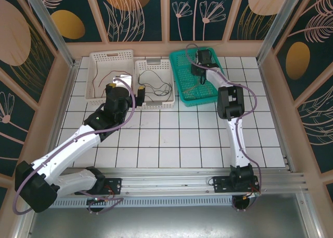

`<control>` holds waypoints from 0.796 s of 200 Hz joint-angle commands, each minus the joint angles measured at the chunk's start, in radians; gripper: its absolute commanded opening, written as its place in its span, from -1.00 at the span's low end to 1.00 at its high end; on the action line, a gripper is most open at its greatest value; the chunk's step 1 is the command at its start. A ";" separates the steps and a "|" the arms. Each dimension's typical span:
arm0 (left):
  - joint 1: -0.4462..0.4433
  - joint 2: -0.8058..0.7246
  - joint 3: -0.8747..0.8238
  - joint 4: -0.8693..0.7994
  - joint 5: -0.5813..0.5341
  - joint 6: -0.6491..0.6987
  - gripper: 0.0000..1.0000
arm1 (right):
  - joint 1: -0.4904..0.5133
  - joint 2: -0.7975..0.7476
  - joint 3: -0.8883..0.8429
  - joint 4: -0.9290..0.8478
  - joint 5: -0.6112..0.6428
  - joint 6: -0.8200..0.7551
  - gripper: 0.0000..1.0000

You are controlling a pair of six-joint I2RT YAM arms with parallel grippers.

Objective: Untangle the cables

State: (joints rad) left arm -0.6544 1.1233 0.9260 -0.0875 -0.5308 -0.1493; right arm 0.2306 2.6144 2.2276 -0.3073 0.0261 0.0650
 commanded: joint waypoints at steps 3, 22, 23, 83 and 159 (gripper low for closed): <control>0.004 0.005 0.031 -0.012 0.005 0.016 0.97 | -0.002 0.032 0.004 -0.018 0.017 -0.020 -0.35; 0.004 0.009 0.031 -0.014 0.007 0.016 0.97 | 0.004 0.039 0.007 -0.022 0.011 -0.026 -0.35; 0.004 0.009 0.032 -0.014 0.007 0.016 0.97 | 0.004 0.039 0.007 -0.022 0.011 -0.027 -0.35; 0.004 0.010 0.032 -0.014 0.009 0.017 0.97 | 0.007 0.050 0.027 -0.038 0.010 -0.031 -0.90; 0.004 0.009 0.033 -0.015 0.011 0.017 0.97 | 0.004 -0.074 -0.045 0.011 0.007 0.000 -1.00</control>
State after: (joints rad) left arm -0.6544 1.1278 0.9279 -0.0906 -0.5270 -0.1490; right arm 0.2352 2.6183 2.2307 -0.3069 0.0334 0.0406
